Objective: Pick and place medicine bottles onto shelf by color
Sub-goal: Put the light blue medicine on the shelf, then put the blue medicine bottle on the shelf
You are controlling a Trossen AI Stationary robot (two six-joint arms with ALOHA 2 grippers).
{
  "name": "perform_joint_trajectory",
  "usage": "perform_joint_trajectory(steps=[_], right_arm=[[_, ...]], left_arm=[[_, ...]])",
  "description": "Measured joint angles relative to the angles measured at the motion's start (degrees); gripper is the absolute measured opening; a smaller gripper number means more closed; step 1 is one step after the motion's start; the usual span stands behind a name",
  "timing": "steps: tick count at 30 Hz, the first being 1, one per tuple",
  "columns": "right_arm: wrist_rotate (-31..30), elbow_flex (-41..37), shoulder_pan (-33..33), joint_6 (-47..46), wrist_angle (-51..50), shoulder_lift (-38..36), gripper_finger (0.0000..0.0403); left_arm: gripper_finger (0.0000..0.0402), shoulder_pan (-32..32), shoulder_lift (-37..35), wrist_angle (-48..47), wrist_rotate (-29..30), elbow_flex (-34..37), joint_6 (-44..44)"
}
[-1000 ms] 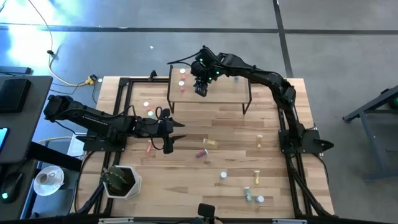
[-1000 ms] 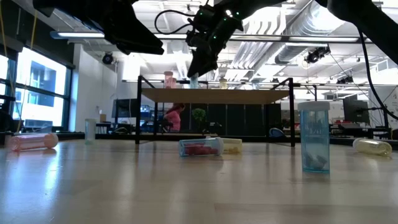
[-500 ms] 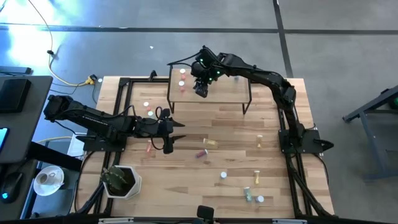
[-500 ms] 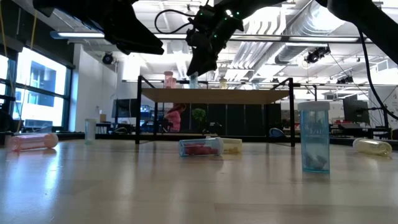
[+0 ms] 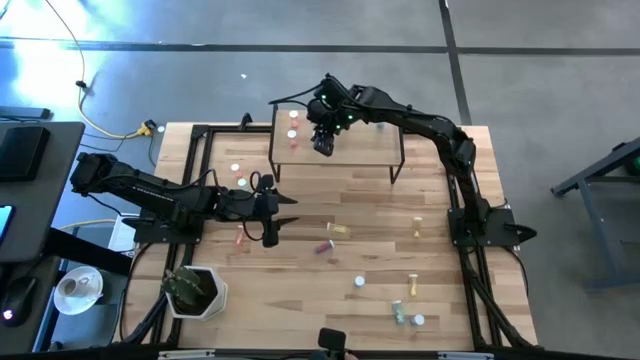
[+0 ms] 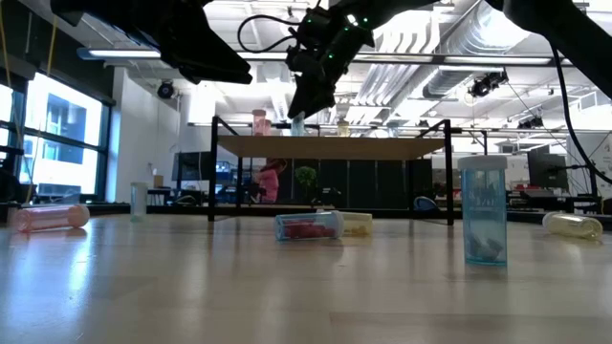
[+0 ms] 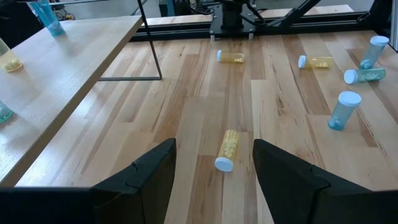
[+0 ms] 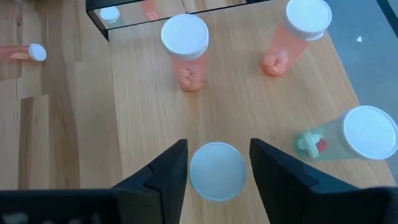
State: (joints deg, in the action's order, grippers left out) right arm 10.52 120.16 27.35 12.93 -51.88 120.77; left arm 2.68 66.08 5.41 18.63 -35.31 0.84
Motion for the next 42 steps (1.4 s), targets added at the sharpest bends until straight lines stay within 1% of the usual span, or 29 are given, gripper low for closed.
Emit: perform_joint_trajectory(steps=[14, 24, 34, 42], right_arm=[[-0.11, 0.00, 0.02, -0.46, 1.10, 0.00, 0.0212], [-0.15, 0.00, 0.07, 0.61, 1.99, -0.57, 0.0213], [-0.28, 0.00, 0.09, 0.61, 2.29, -3.71, 0.0213], [0.01, 0.09, -0.21, -0.63, -0.60, -6.37, 0.0213]], left_arm=[[0.0204, 0.00, 0.00, -0.02, 0.00, 0.00, -0.02], [0.0204, 0.00, 0.00, -0.02, 0.00, 0.00, 0.00], [0.0204, -0.01, 0.00, -0.04, 0.00, 0.00, -0.02], [0.0204, -0.02, 0.02, -0.08, 0.00, 0.00, -0.02]])
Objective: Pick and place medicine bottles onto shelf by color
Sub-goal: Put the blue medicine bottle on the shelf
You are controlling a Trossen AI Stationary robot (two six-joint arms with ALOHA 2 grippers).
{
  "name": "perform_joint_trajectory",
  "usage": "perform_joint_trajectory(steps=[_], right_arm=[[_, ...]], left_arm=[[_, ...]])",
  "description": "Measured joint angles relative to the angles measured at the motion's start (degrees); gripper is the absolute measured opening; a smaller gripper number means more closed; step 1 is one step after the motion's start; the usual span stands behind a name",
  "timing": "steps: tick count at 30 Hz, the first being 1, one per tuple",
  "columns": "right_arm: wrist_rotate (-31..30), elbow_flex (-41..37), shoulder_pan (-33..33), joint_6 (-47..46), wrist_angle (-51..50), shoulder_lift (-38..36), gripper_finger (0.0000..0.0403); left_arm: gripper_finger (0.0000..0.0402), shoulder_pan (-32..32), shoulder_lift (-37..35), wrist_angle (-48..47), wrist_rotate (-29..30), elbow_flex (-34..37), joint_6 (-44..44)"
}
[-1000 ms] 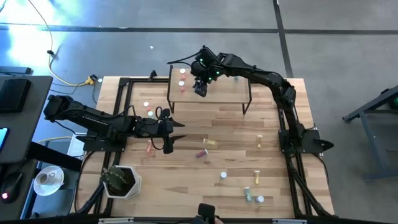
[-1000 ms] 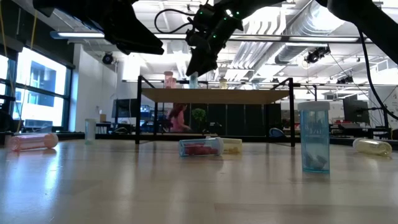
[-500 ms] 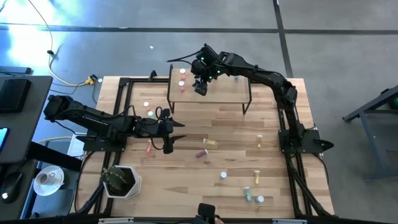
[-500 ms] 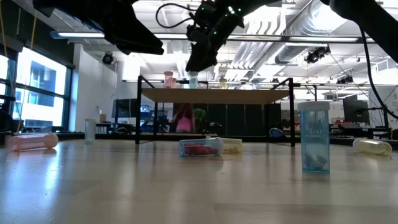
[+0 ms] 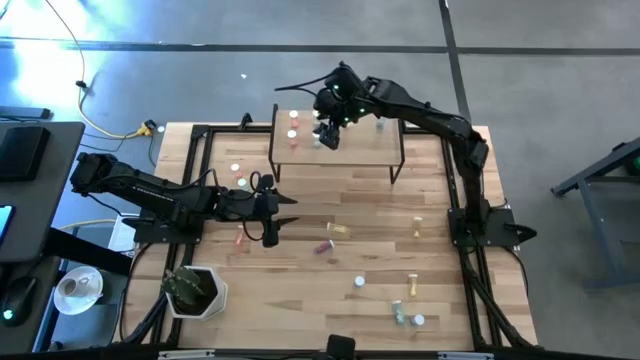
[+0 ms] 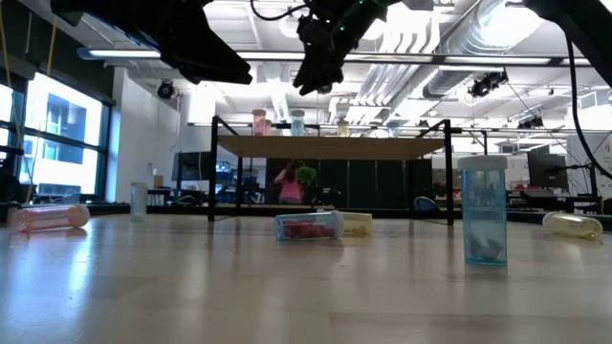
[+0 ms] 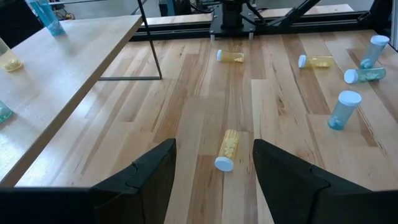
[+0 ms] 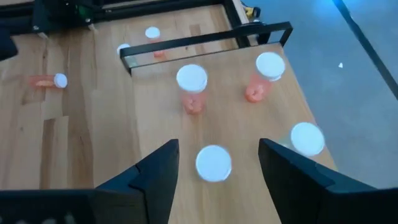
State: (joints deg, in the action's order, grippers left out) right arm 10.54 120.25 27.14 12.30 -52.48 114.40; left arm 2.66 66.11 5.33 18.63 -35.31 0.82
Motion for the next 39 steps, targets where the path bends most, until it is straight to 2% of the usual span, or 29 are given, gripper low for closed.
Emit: perform_joint_trajectory(steps=[6, 12, 18, 23, 34, 39], right_arm=[[2.15, 0.00, -0.96, 1.33, -6.19, -0.58, 0.0213], [2.11, 0.00, -2.79, 3.07, -8.70, -1.67, 0.0213], [3.13, -0.02, -3.79, 4.49, -12.43, -2.25, 0.0213], [6.71, -0.04, -3.71, 4.25, -15.16, -2.42, 0.0213], [6.59, -0.04, -4.77, 3.21, -20.11, -2.48, 0.0213], [6.53, -1.17, -4.94, 2.94, -21.74, -2.58, 0.0213]], left_arm=[[0.0204, 0.01, 0.00, 0.04, 0.59, 0.00, 1.39], [0.0213, 0.00, -0.02, -0.73, 4.45, 0.00, 2.83], [0.0236, -0.01, -0.02, -5.76, 9.47, 0.00, 9.71], [0.0239, 0.02, -0.01, -10.12, 6.95, 0.00, 16.27], [0.0237, 0.02, -0.02, -19.47, 4.60, 0.00, 24.35], [0.0237, 0.02, 0.00, -21.28, 4.46, 0.00, 25.14]])
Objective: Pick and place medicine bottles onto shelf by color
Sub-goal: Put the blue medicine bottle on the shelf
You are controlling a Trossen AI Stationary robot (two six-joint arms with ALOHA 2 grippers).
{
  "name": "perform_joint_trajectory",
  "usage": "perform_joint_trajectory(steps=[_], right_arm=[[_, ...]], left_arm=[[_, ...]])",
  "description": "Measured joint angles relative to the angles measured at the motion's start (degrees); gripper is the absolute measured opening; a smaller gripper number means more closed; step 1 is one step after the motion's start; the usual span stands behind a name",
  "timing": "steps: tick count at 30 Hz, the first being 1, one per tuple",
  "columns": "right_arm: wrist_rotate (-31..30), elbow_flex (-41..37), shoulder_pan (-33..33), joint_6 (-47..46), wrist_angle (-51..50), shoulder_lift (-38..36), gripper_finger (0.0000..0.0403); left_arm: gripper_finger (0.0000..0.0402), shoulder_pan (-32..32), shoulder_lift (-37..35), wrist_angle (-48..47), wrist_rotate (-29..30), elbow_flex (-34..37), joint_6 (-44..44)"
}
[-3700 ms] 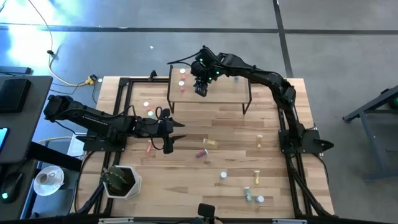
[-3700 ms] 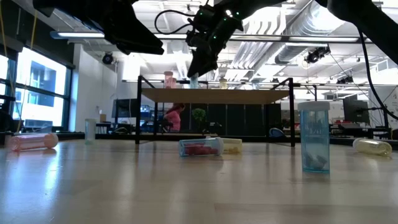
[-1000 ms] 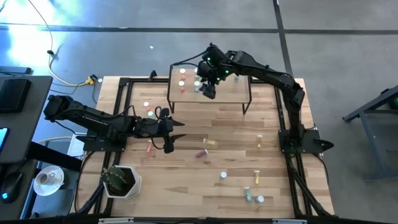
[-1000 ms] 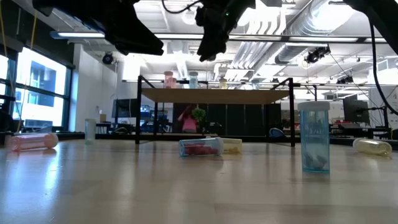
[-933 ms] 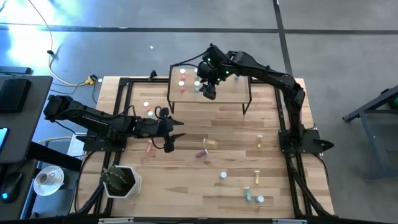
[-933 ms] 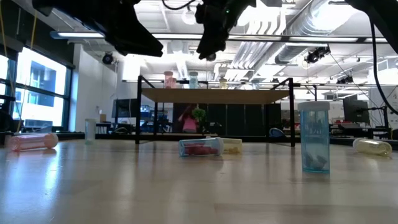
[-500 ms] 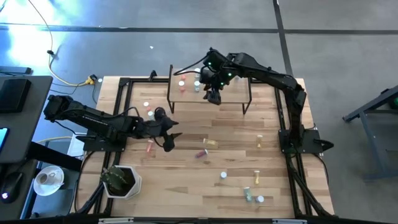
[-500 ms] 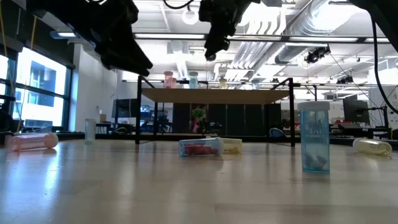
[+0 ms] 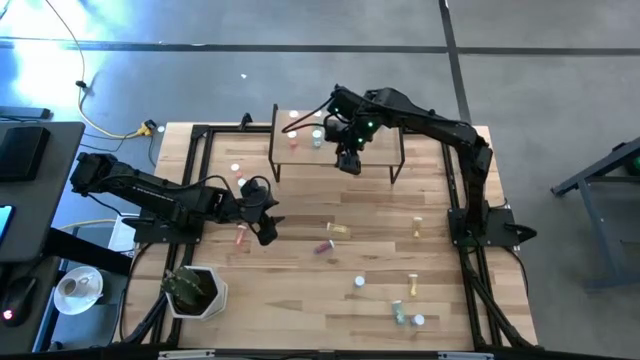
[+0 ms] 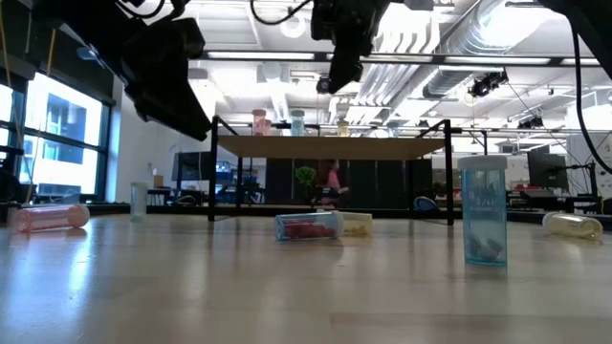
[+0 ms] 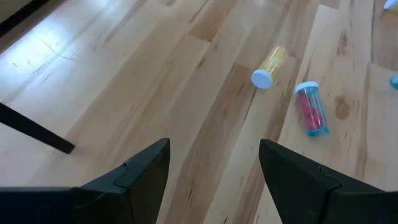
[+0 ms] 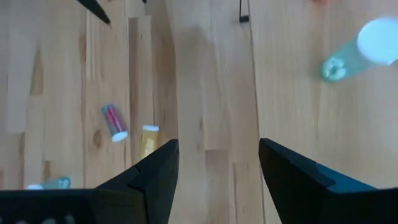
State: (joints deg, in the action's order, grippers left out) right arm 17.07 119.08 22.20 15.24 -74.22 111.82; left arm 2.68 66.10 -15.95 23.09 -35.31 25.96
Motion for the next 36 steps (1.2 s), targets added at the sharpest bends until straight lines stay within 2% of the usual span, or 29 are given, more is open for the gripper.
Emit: perform_joint_trajectory(steps=[5, 13, 17, 22, 27, 33, 36], right_arm=[[-0.10, -7.86, -0.24, -2.37, 1.64, -3.62, 0.0213], [-1.36, -27.42, -0.30, -10.14, 18.06, -16.73, 0.0213], [-7.54, -34.86, -1.36, -12.87, 24.06, -23.17, 0.0213], [-15.24, -42.34, -3.67, -15.54, 29.74, -29.76, 0.0213], [-24.20, -48.75, -7.00, -18.20, 34.03, -34.72, 0.0213], [-29.68, -54.19, -10.73, -24.70, 35.15, -38.07, 0.0213], [-32.03, -55.73, -12.91, -27.50, 35.01, -38.45, 0.0213]], left_arm=[[0.0236, 0.00, -0.02, -0.60, 0.00, -0.02, -0.04], [0.0236, 0.00, -0.02, -0.27, -0.02, -0.02, -0.15], [0.0236, 0.00, -0.02, 1.49, -0.03, -0.02, -0.15], [0.0236, 0.00, -0.02, 8.14, -0.46, -0.02, -1.38], [0.0236, 0.00, -0.02, 17.13, -4.79, -0.02, -5.57], [0.0236, 0.00, -0.02, 26.06, -5.03, -0.04, -10.89], [0.0236, 0.00, 0.00, 27.17, -5.07, -0.92, -13.25]])
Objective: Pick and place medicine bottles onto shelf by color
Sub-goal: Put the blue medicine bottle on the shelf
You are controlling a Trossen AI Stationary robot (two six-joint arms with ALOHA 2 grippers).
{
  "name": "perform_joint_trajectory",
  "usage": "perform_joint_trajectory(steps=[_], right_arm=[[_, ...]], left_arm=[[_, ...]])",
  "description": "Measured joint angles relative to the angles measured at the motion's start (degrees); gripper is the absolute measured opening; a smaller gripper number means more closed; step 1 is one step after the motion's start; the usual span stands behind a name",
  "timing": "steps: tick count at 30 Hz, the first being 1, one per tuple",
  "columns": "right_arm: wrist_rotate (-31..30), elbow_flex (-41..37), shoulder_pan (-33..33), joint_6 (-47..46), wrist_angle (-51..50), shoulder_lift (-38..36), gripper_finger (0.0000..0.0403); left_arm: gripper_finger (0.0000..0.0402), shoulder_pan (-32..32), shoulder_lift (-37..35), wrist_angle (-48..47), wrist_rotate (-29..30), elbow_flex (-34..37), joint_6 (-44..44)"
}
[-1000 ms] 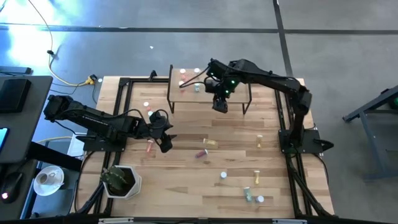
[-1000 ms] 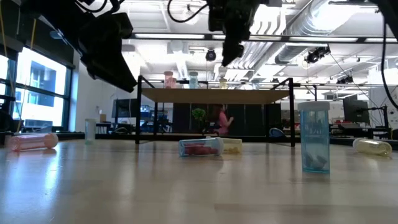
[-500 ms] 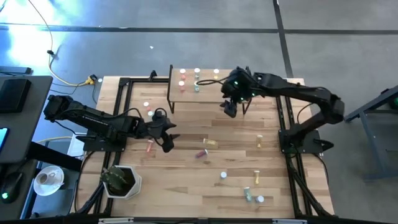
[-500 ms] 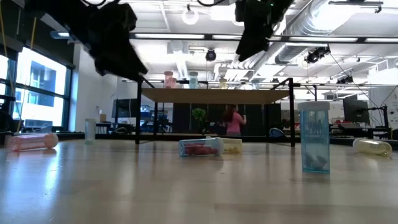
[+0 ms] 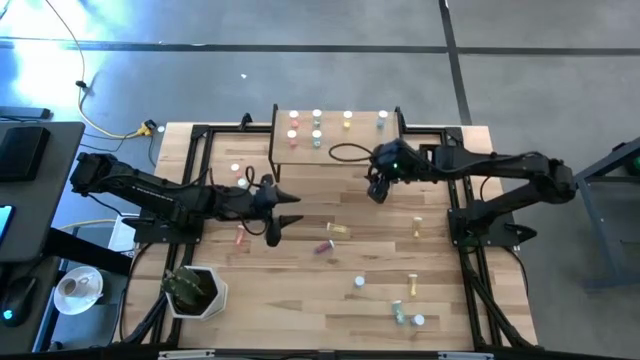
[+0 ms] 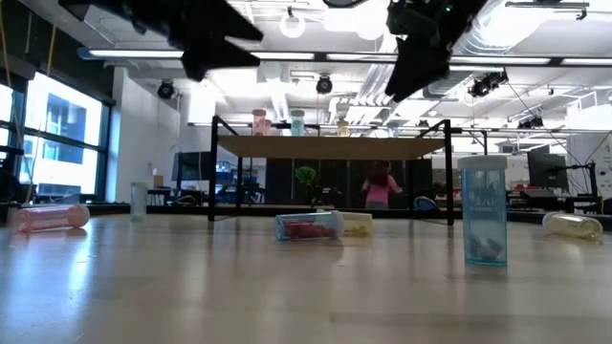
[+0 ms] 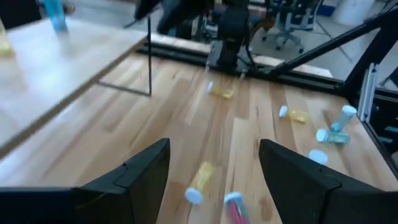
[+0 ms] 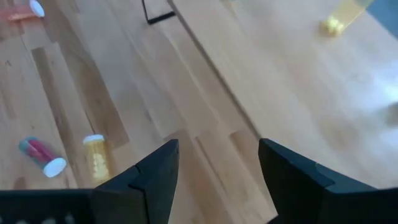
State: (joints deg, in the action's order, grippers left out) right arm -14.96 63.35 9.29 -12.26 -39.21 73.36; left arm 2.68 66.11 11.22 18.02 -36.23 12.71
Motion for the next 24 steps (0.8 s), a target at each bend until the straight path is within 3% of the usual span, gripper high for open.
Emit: perform_joint_trajectory(steps=[5, 13, 16, 24], right_arm=[[-4.38, -0.68, -3.20, -4.31, -0.48, 0.02, 0.0213], [-16.83, -0.68, -6.48, -8.48, -0.78, 0.02, 0.0213], [-17.39, -0.68, -6.35, -8.88, -0.99, 0.02, 0.0213], [-12.18, -0.68, -5.19, -8.52, -2.42, 0.04, 0.0213]], left_arm=[[0.0236, 0.00, 0.57, -2.99, -1.07, -4.68, -3.52], [0.0236, 0.00, 4.62, -11.28, -1.47, -10.69, -3.15], [0.0236, -0.04, 6.97, -11.45, -4.09, -10.68, -1.01], [0.0236, -0.02, 15.75, -11.48, -9.24, -10.65, 2.00]])
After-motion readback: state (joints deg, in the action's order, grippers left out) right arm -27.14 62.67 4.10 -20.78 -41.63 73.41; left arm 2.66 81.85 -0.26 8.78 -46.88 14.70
